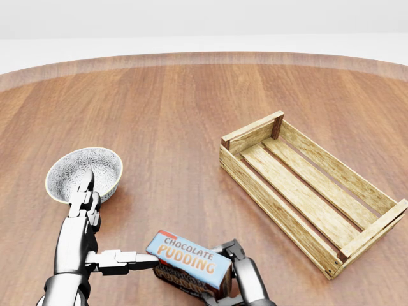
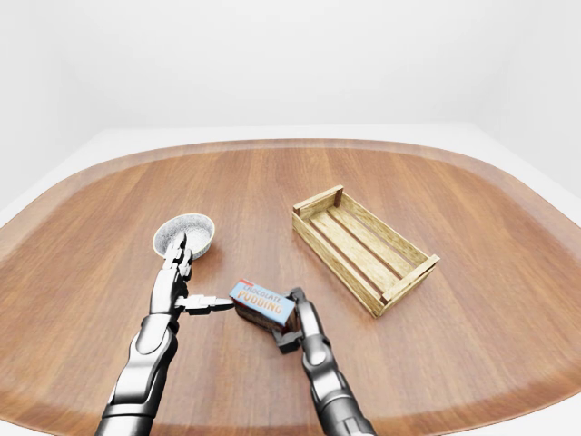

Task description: Pick up the chocolate pudding and put it in the tray.

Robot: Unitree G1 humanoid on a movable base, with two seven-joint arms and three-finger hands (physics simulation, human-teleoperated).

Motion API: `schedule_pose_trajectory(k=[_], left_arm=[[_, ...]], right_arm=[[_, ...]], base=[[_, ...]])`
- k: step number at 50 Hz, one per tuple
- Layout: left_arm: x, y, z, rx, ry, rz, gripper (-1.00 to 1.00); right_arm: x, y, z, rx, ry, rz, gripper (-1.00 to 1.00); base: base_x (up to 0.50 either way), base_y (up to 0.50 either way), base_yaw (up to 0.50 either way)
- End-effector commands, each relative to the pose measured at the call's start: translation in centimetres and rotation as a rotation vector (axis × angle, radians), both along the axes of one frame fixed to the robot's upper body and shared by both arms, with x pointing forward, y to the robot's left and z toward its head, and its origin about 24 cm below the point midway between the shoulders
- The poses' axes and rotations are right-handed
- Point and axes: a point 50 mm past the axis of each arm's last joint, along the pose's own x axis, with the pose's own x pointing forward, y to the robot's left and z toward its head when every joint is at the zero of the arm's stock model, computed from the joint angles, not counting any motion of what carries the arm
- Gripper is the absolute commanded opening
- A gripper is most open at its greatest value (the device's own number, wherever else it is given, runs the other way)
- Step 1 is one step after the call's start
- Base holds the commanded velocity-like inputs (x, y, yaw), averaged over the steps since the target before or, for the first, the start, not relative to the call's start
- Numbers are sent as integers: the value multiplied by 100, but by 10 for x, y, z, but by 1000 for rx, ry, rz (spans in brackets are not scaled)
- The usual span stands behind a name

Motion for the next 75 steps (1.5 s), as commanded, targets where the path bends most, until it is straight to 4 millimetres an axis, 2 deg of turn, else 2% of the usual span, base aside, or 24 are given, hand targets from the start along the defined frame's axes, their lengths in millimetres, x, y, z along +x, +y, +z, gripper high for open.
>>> schedule_pose_trajectory(k=[1, 10, 11, 15, 17, 20, 24, 26, 29, 31, 33, 35, 41, 43, 44, 48, 52, 53, 55, 58, 59, 61, 63, 75], left_arm=[[0, -1, 2, -20, 3, -6, 100], [0, -1, 1, -20, 3, -6, 100], [0, -1, 1, -20, 3, -6, 100], [0, -1, 1, -20, 2, -6, 100], [0, -1, 1, -20, 2, -6, 100], [0, -1, 1, -20, 3, -6, 100], [0, -1, 1, -20, 3, -6, 100], [0, -1, 1, -20, 3, -7, 100], [0, -1, 1, -20, 3, -6, 100], [0, -1, 1, -20, 3, -6, 100], [0, 0, 1, -20, 3, -6, 100], [0, -1, 1, -19, 3, -6, 100], [0, -1, 1, -20, 3, -6, 100], [0, -1, 1, -20, 3, -6, 100], [0, 0, 1, -20, 3, -6, 100], [0, 0, 1, -20, 3, -6, 100], [0, 0, 1, -20, 3, -6, 100], [0, 0, 1, -20, 3, -6, 100], [0, 0, 1, -20, 3, -6, 100], [0, -1, 1, -20, 2, -6, 100], [0, -1, 1, -20, 2, -7, 100], [0, -1, 1, -20, 3, -7, 100], [0, -1, 1, -20, 3, -6, 100], [0, -1, 1, -19, 2, -7, 100]], right_arm=[[-1, 3, 4, 5, -22, 4, -100], [-2, 4, 8, 21, -45, 4, -100], [0, 6, 17, 44, -86, 11, -100], [-3, 5, 7, 23, -39, 6, -100], [0, 6, 13, 43, -62, 12, -100], [-3, 5, 0, 8, 0, 5, -100], [-2, 6, 1, 16, -4, 8, -100], [1, 8, 14, 52, -63, 19, -100], [0, 7, 4, 38, -13, 11, -100], [5, 8, 14, 63, -57, 20, -100], [4, 7, 7, 47, -24, 14, -100], [10, 9, 17, 73, -67, 23, -100], [14, 6, 9, 52, -18, 13, -100], [20, 8, 23, 79, -81, 24, -100], [19, 7, 16, 65, -45, 18, -100], [24, 6, 15, 58, -34, 16, -100], [36, 8, 32, 95, -99, 31, -100], [35, 7, 23, 77, -49, 22, -100], [38, 6, 22, 73, -38, 18, -100], [47, 6, 33, 87, -78, 22, -100], [46, 5, 24, 69, -33, 13, -100], [51, 5, 31, 75, -60, 17, -100], [51, 3, 23, 46, -10, 4, -100], [68, 5, 33, 16, -16, 0, -100]], base=[[0, 0, 0], [0, 0, 0], [0, 0, 0], [0, 0, 0], [0, 0, 0], [0, 0, 0], [0, 0, 0], [0, 0, 0], [0, 0, 0], [0, 0, 0], [0, 0, 0], [0, 0, 0], [0, 0, 0], [0, 0, 0], [0, 0, 0], [0, 0, 0], [0, 0, 0], [0, 0, 0], [0, 0, 0], [0, 0, 0], [0, 0, 0], [0, 0, 0], [0, 0, 0], [0, 0, 0]])
